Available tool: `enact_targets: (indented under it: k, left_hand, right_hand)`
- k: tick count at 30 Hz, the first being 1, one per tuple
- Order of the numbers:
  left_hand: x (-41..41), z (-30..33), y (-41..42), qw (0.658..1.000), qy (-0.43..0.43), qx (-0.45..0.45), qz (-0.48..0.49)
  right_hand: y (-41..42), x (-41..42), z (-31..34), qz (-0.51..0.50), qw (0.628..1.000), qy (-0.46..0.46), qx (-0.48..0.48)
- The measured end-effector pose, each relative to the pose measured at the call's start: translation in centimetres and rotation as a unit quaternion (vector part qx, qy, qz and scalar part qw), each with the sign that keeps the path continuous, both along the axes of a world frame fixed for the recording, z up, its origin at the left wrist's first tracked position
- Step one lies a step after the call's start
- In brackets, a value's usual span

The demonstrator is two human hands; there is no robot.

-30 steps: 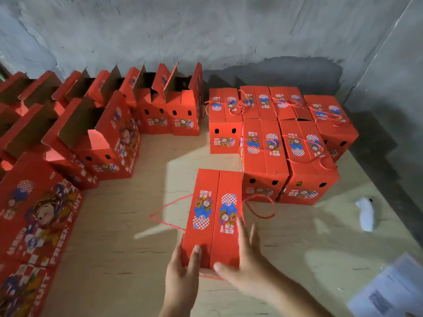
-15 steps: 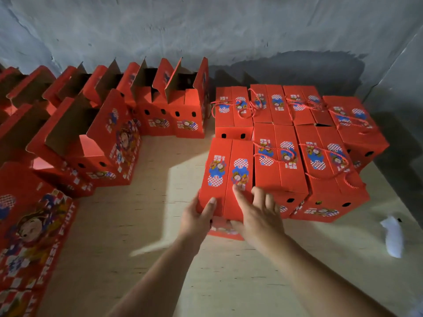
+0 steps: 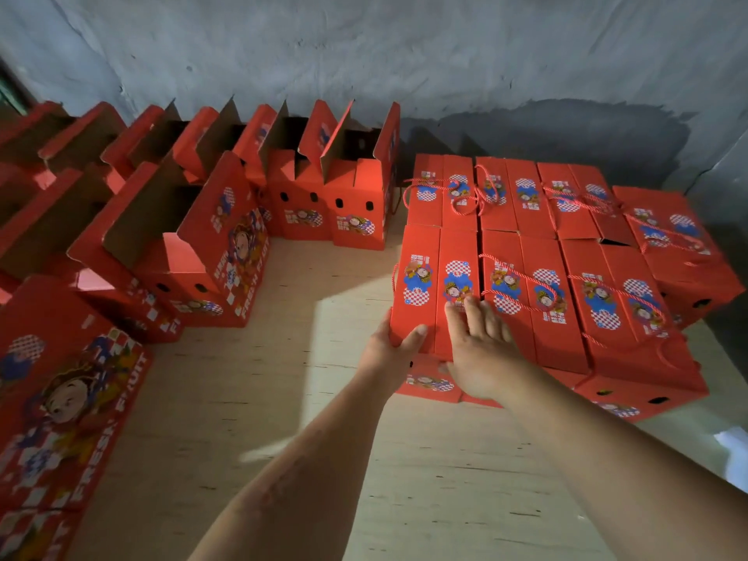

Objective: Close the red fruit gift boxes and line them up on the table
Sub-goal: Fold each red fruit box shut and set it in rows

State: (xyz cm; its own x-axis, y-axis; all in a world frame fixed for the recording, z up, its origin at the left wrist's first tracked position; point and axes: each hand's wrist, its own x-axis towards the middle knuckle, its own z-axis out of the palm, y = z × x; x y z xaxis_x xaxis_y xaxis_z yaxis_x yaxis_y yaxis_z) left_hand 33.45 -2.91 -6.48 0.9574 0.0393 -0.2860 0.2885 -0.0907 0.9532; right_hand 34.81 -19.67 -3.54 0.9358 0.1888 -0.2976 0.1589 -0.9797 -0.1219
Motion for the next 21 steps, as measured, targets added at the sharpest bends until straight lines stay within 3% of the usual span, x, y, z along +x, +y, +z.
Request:
enact_targets:
  k: [4,8,14,17,21]
  left_hand:
    - [-1.1,0.4,1.8,0.994,-0.007,0.093,-0.048]
    - [0.4,2.3,5.2,0.968,-0.075,0.24,-0.012]
    - [9.1,7.4,7.9,0.871,-0.104,0.476,-0.06]
    - [14.7,9.2,7.4,0.852,-0.103,0.507,-0.08]
    - [21.8,9.7,4.5,0.859,-0.097,0.497,-0.072]
  right_hand:
    - [2.8,0.1,0.9,0.049,0.995,-0.06,0.063]
    - [5.2,1.1,0.6,0.074,0.984,-0.133,0.093]
    - [6.2,2.2,-0.2,0.036,0.985,-0.162,0.056]
    - [6.4,1.9,-0.1,0.037,0.983,-0.171,0.048]
    - [6.4,1.8,-0.1,0.025,0.98,-0.186,0.065]
